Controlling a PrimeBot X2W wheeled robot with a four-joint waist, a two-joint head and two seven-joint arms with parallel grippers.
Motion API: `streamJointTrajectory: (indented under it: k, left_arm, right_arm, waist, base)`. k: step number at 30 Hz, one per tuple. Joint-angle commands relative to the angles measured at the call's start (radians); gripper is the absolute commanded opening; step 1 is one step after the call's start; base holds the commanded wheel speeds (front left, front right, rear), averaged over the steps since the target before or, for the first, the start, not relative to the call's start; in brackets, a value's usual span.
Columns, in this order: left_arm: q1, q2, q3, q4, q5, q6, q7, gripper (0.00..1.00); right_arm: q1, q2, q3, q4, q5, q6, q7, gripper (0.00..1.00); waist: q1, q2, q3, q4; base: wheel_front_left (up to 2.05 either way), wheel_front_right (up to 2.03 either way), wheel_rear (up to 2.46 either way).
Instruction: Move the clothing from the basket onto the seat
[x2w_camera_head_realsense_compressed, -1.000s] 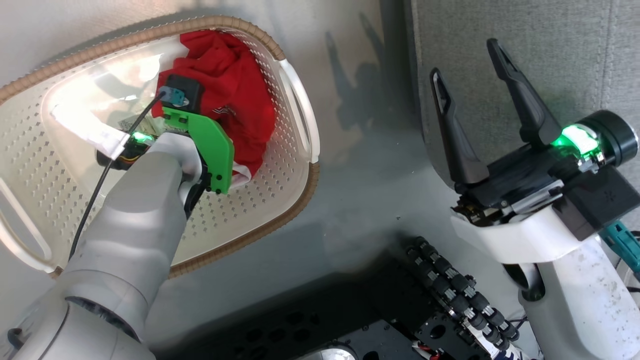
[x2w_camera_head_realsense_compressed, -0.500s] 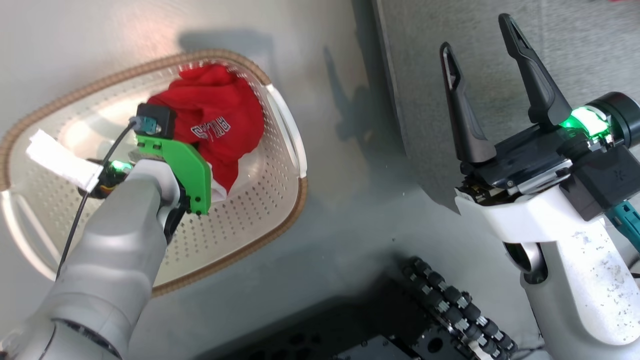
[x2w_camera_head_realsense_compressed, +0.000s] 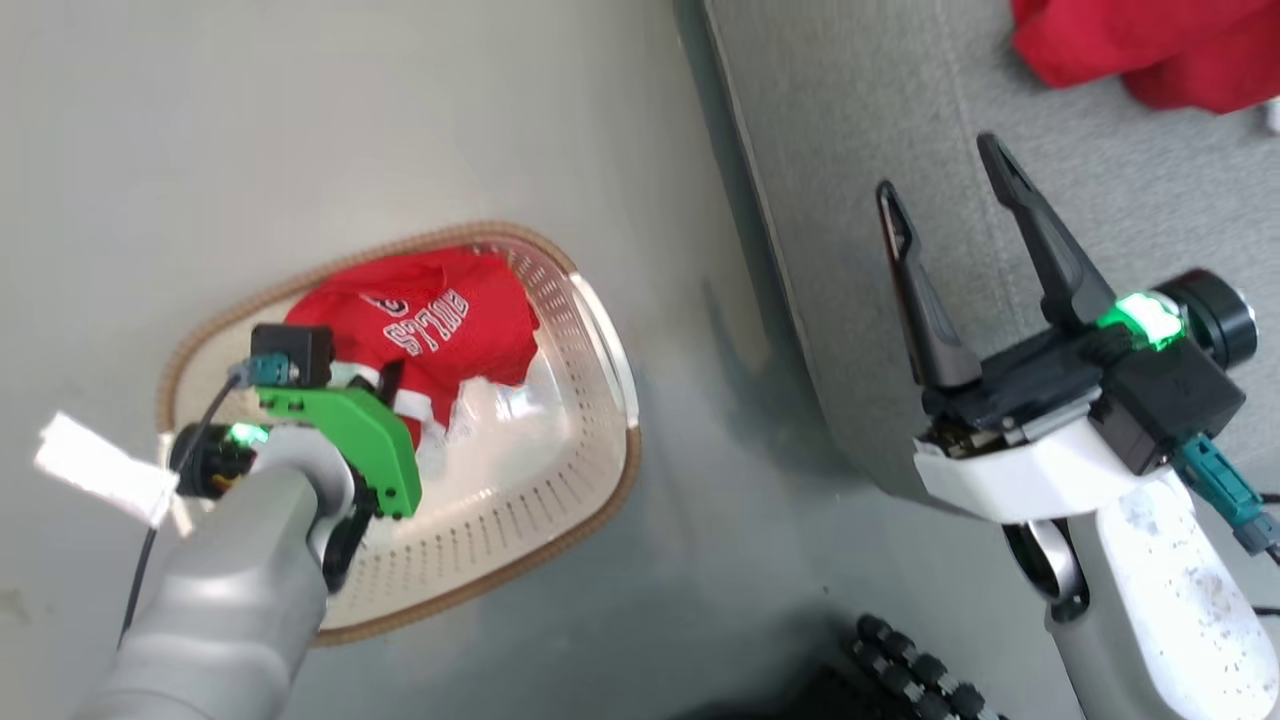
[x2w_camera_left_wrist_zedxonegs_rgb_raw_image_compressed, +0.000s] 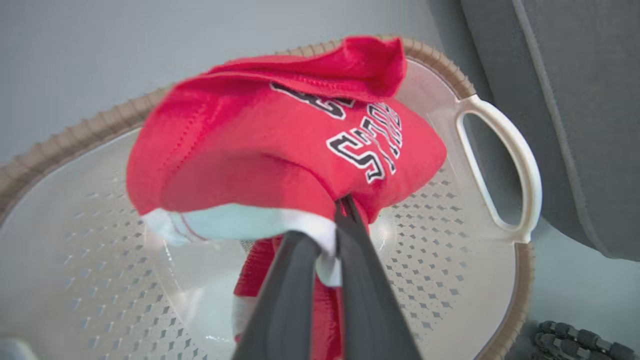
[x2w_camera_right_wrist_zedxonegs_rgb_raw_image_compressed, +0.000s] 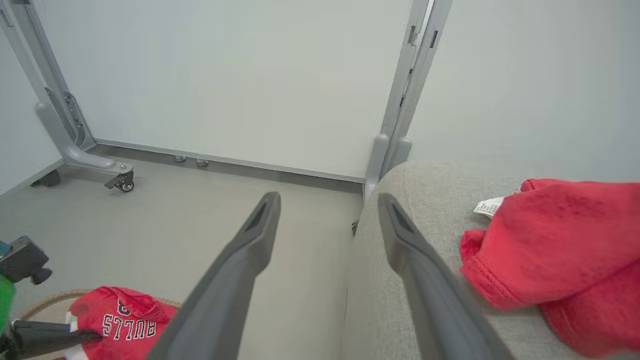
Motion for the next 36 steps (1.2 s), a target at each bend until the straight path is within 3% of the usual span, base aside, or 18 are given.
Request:
streamJointTrajectory:
  k: [1, 9, 17, 24, 36]
  left_arm:
    - [0.032, 0.007, -0.013, -0.019, -0.014, -0.003, -0.018, 0.0]
    - [0.121, 0.03, -0.046, -0.135, -0.045, -0.003, -0.085, 0.0]
    - [0.257, 0.041, 0.172, -0.368, 0.079, -0.003, -0.086, 0.0]
    - [0.433, 0.011, 0.383, -0.625, 0.215, -0.003, -0.086, 0.0]
    - [0.595, 0.014, 0.446, -1.033, 0.283, -0.003, -0.085, 0.0]
  right_arm:
    - [0.031, -0.007, -0.006, 0.01, 0.008, -0.002, -0.002, 1.0]
    - [0.123, -0.033, -0.006, 0.049, 0.004, -0.002, -0.002, 1.0]
    - [0.218, -0.037, 0.006, 0.083, 0.004, -0.002, -0.002, 1.0]
    - [0.285, -0.037, 0.025, 0.101, 0.007, -0.002, -0.002, 1.0]
    - [0.321, -0.042, 0.041, 0.112, 0.012, -0.002, -0.002, 1.0]
  waist:
    - [0.0001, 0.0, -0.162, 0.057]
    - [0.0001, 0.0, -0.35, 0.112]
    - [0.0001, 0.0, -0.529, 0.145]
    - [0.0001, 0.0, -0.642, 0.151]
    - [0.0001, 0.0, -0.702, 0.159]
  base:
    - [0.0, 0.0, 0.0]
    - [0.0, 0.0, 0.0]
    - [0.0, 0.0, 0.0]
    - [0.0, 0.0, 0.0]
    - [0.0, 0.0, 0.0]
